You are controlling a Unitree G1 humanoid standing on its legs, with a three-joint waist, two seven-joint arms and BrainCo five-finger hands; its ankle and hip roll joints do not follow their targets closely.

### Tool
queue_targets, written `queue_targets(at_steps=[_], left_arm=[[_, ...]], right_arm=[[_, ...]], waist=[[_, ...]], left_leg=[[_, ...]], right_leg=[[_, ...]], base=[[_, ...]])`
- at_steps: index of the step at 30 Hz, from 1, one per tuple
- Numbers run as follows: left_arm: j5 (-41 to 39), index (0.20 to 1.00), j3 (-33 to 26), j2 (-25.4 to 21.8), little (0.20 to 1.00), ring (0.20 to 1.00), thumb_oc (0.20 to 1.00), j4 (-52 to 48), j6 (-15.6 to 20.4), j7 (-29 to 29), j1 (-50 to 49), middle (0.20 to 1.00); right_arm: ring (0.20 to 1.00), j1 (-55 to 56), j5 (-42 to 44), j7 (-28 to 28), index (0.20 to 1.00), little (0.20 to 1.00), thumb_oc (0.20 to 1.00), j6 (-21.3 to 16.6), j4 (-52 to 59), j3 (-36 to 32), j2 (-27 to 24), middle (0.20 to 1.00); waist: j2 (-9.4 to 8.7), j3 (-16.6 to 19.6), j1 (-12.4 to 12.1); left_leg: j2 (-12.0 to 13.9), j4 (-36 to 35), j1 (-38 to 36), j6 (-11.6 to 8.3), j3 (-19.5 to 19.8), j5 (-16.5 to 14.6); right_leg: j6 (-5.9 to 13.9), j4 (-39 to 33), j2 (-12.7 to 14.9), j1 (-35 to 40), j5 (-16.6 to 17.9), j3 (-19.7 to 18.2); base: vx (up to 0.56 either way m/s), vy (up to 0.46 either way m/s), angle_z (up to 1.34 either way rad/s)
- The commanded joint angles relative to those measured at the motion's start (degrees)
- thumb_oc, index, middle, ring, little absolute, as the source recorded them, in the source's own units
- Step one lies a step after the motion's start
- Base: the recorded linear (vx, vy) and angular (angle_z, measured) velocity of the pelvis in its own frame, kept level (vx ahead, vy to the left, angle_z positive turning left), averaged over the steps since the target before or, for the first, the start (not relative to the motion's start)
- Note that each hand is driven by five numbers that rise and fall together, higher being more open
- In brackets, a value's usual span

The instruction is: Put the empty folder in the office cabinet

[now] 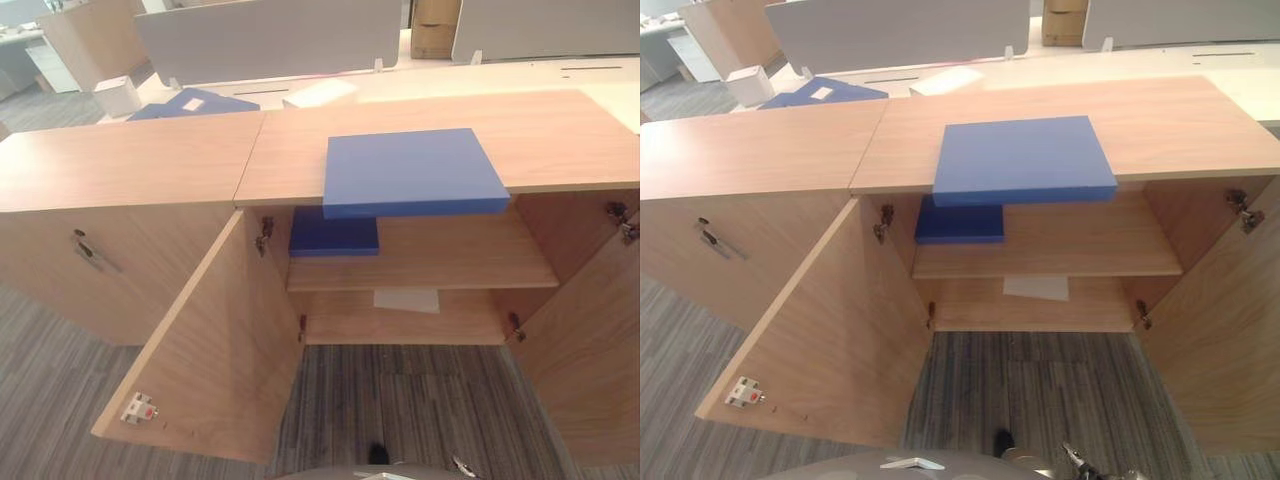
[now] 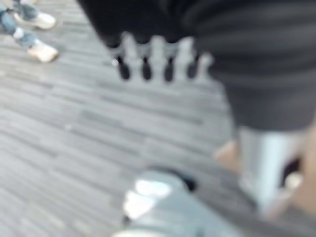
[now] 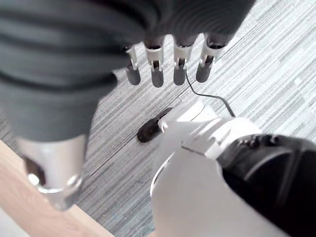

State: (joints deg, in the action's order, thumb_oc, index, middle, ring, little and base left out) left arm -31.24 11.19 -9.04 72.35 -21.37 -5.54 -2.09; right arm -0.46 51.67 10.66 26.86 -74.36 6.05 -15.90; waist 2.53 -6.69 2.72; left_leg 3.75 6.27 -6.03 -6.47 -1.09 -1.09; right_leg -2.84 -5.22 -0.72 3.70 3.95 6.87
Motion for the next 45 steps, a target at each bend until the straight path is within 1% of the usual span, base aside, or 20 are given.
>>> queue_targets(at_steps=[1, 4, 7, 8, 9, 11, 12, 14, 15, 17, 18, 19, 20, 21, 24, 25, 30, 34, 41, 45], left_arm=[[-1.3, 1.000, -0.1, -2.4, 1.000, 1.000, 1.000, 2.2, -0.6, -1.6, -0.5, 1.000], [-1.9, 1.000, -0.1, -2.4, 1.000, 1.000, 1.000, 2.1, -0.6, -2.0, -0.4, 1.000], [-2.5, 1.000, -0.2, -2.4, 1.000, 1.000, 1.000, 2.0, -0.7, -2.6, -0.3, 1.000], [-2.3, 1.000, -0.3, -2.4, 1.000, 1.000, 1.000, 2.0, -0.8, -2.6, -0.3, 1.000], [-2.2, 1.000, -0.3, -2.4, 1.000, 1.000, 1.000, 1.9, -1.1, -2.8, -0.1, 1.000], [-2.2, 1.000, -0.3, -2.3, 1.000, 1.000, 1.000, 1.8, -1.3, -2.8, 0.1, 1.000], [-2.6, 1.000, 0.3, -2.1, 1.000, 1.000, 1.000, 1.2, -1.6, -3.2, 0.5, 1.000], [-2.8, 1.000, 0.6, -2.2, 1.000, 1.000, 1.000, 0.9, -1.8, -3.5, 0.6, 1.000], [-3.3, 1.000, 0.9, -2.3, 1.000, 1.000, 1.000, 0.7, -1.8, -3.7, 0.5, 1.000], [-3.1, 1.000, 1.1, -2.3, 1.000, 1.000, 1.000, 0.7, -1.2, -3.6, 0.4, 1.000], [-3.1, 1.000, 1.1, -2.3, 1.000, 1.000, 1.000, 0.8, -1.0, -3.7, 0.3, 1.000], [-3.1, 1.000, 1.0, -2.3, 1.000, 1.000, 1.000, 0.9, -0.8, -3.7, 0.3, 1.000], [-2.8, 1.000, 0.7, -2.4, 1.000, 1.000, 1.000, 1.1, -0.5, -3.6, 0.3, 1.000], [-2.1, 1.000, 0.5, -2.5, 1.000, 1.000, 1.000, 1.3, -0.5, -3.5, 0.4, 1.000], [-1.5, 1.000, 0.6, -2.6, 1.000, 1.000, 1.000, 1.8, -0.6, -3.7, 0.8, 1.000], [-1.4, 1.000, 0.9, -2.7, 1.000, 1.000, 1.000, 1.9, -0.4, -3.5, 1.1, 1.000], [-1.1, 1.000, 1.6, -3.1, 1.000, 1.000, 1.000, 1.5, -0.3, -3.6, 1.8, 1.000], [-0.3, 1.000, 2.1, -3.6, 1.000, 1.000, 1.000, 1.4, -0.5, -3.3, 1.9, 1.000], [0.2, 1.000, 2.2, -3.7, 1.000, 1.000, 1.000, 1.6, -0.1, -3.2, 1.5, 1.000], [0.2, 1.000, 1.9, -3.7, 1.000, 1.000, 1.000, 1.6, -0.5, -3.0, 1.4, 1.000]], right_arm=[[1.000, -1.3, -2.0, -0.2, 1.000, 1.000, 1.000, 1.7, -2.6, 0.1, 0.6, 1.000], [1.000, -1.2, -2.0, -0.2, 1.000, 1.000, 1.000, 1.9, -2.3, 0.3, 0.5, 1.000], [1.000, -1.2, -2.5, 0.3, 1.000, 1.000, 1.000, 2.2, -2.3, 0.7, 0.5, 1.000], [1.000, -1.3, -2.5, 0.5, 1.000, 1.000, 1.000, 2.1, -2.4, 0.9, 0.5, 1.000], [1.000, -1.4, -2.3, 0.1, 1.000, 1.000, 1.000, 2.0, -2.3, 0.9, 0.6, 1.000], [1.000, -1.5, -2.1, -0.2, 1.000, 1.000, 1.000, 2.0, -2.2, 0.9, 0.6, 1.000], [1.000, -1.7, -1.0, -0.8, 1.000, 1.000, 1.000, 1.4, -2.2, 1.2, 0.7, 1.000], [1.000, -1.7, -1.3, -0.5, 1.000, 1.000, 1.000, 1.6, -1.9, 1.3, 0.8, 1.000], [1.000, -1.8, -1.0, -0.5, 1.000, 1.000, 1.000, 1.8, -1.5, 1.6, 0.7, 1.000], [1.000, -1.9, -0.6, -0.6, 1.000, 1.000, 1.000, 2.0, -1.0, 2.0, 0.6, 1.000], [1.000, -1.9, -0.2, -0.7, 1.000, 1.000, 1.000, 1.9, -1.0, 2.2, 0.5, 1.000], [1.000, -2.2, 0.1, -0.7, 1.000, 1.000, 1.000, 1.9, -1.2, 2.1, 0.5, 1.000], [1.000, -2.5, 0.8, -0.7, 1.000, 1.000, 1.000, 1.9, -1.7, 2.0, 0.5, 1.000], [1.000, -2.6, 1.0, -0.5, 1.000, 1.000, 1.000, 2.0, -2.0, 2.0, 0.6, 1.000], [1.000, -2.3, 1.2, 0.1, 1.000, 1.000, 1.000, 2.6, -2.4, 2.4, 1.4, 1.000], [1.000, -1.8, 2.1, -0.3, 1.000, 1.000, 1.000, 2.6, -2.3, 3.1, 2.2, 1.000], [1.000, -1.0, 3.6, -1.3, 1.000, 1.000, 1.000, 2.1, -2.3, 3.8, 3.0, 1.000], [1.000, -0.3, 5.6, -2.8, 1.000, 1.000, 1.000, 2.0, -1.0, 4.0, 3.4, 1.000], [1.000, -0.1, 4.8, -2.7, 1.000, 1.000, 1.000, 2.1, -0.9, 3.4, 3.3, 1.000], [1.000, -0.2, 4.2, -2.6, 1.000, 1.000, 1.000, 2.0, -0.8, 3.2, 3.3, 1.000]], waist=[[-2.32, 0.7, 0.4], [-2.52, 0.7, 0.4], [-2.82, 0.6, 0.4], [-3.04, 0.4, 0.3], [-3.19, 0.3, 0.3], [-3.26, 0.3, 0.3], [-3.32, 0.0, 0.1], [-3.18, -0.3, -0.1], [-3.18, -0.9, -0.7], [-3.23, -2.3, -2.1], [-3.16, -2.6, -2.5], [-3.28, -2.8, -2.7], [-3.58, -2.6, -3.0], [-3.51, -2.3, -3.1], [-3.31, -1.7, -3.0], [-3.28, -1.2, -2.9], [-3.18, -0.3, -2.8], [-3.28, 0.4, -2.5], [-3.31, 0.8, -2.0], [-3.22, 0.6, -1.9]], left_leg=[[-0.7, 3.6, 1.5, 3.58, -1.6, 1.9], [-0.4, 4.9, 1.9, 3.49, -1.7, 2.4], [0.3, 7.8, 3.0, 3.38, -1.8, 3.7], [0.2, 10.3, 4.0, 3.51, -1.8, 4.0], [0.2, 11.6, 4.6, 3.62, -1.9, 3.9], [0.2, 12.0, 4.8, 3.68, -2.0, 3.8], [-1.4, 9.2, 6.0, 4.89, -2.8, 1.3], [-3.3, 5.7, 6.9, 5.38, -3.1, 0.3], [-4.9, 3.8, 9.7, 5.27, -3.2, 1.1], [-7.1, 2.3, 15.1, 5.18, -2.8, 3.2], [-7.3, 2.4, 16.0, 5.12, -2.5, 3.8], [-7.4, 2.6, 16.2, 5.22, -2.8, 3.5], [-7.7, 1.3, 15.3, 6.00, -3.4, 1.5], [-7.9, -0.3, 14.2, 6.43, -3.5, 1.2], [-7.9, -3.1, 12.0, 6.94, -3.5, 1.3], [-8.0, -4.4, 10.8, 7.36, -3.3, 1.1], [-8.4, -7.8, 7.7, 7.92, -2.2, 1.3], [-8.7, -10.4, 5.6, 8.37, -1.2, 1.3], [-8.9, -11.3, 4.1, 8.76, -0.8, 0.6], [-8.8, -11.3, 3.6, 8.83, -0.9, 0.3]], right_leg=[[5.02, 0.2, 1.5, 0.7, -3.5, -1.9], [4.78, 0.2, 1.3, 0.7, -3.6, -2.0], [4.29, 0.3, 0.9, 0.7, -3.8, -2.1], [3.97, 0.3, 0.8, 0.7, -3.9, -2.4], [3.78, 0.4, 0.7, 0.8, -4.0, -2.6], [3.70, 0.4, 0.7, 0.8, -4.0, -2.6], [4.29, 0.6, 0.7, 1.2, -4.0, -3.2], [4.76, 0.5, 0.4, 1.6, -4.0, -3.8], [5.00, 0.2, 0.1, 2.5, -4.0, -4.7], [4.92, 0.2, -0.7, 4.1, -4.4, -6.2], [4.79, 0.2, -1.0, 4.4, -4.4, -6.4], [4.72, 0.2, -0.9, 4.6, -4.6, -6.2], [4.94, 0.2, -0.6, 4.7, -4.7, -5.8], [5.01, 0.2, -0.7, 4.6, -4.7, -5.5], [5.13, 0.2, -0.9, 4.7, -4.9, -4.6], [5.13, 0.2, -0.9, 4.6, -5.1, -4.1], [5.34, 0.2, -1.0, 3.9, -5.1, -2.8], [5.59, 0.2, -1.2, 3.0, -4.9, -2.4], [5.75, 0.2, -1.0, 2.2, -4.5, -1.9], [5.85, 0.2, -0.7, 2.1, -4.4, -1.5]], base=[[0.04, -0.046, 0.00], [0.03, -0.049, -0.06], [0.04, -0.066, -0.06], [0.03, -0.053, -0.10], [0.03, -0.050, -0.09], [0.01, -0.010, -0.03], [0.03, 0.029, 0.17], [0.04, 0.043, -0.02], [0.03, 0.041, -0.41], [0.03, 0.024, -0.49], [0.02, 0.006, 0.10], [0.03, 0.025, 0.62], [0.03, 0.053, 0.46], [0.05, 0.079, -0.01], [0.06, 0.057, -0.27], [0.07, 0.054, -0.20], [0.05, 0.042, -0.01], [0.03, 0.017, -0.01], [0.01, 0.011, 0.05], [0.00, 0.013, -0.01]])
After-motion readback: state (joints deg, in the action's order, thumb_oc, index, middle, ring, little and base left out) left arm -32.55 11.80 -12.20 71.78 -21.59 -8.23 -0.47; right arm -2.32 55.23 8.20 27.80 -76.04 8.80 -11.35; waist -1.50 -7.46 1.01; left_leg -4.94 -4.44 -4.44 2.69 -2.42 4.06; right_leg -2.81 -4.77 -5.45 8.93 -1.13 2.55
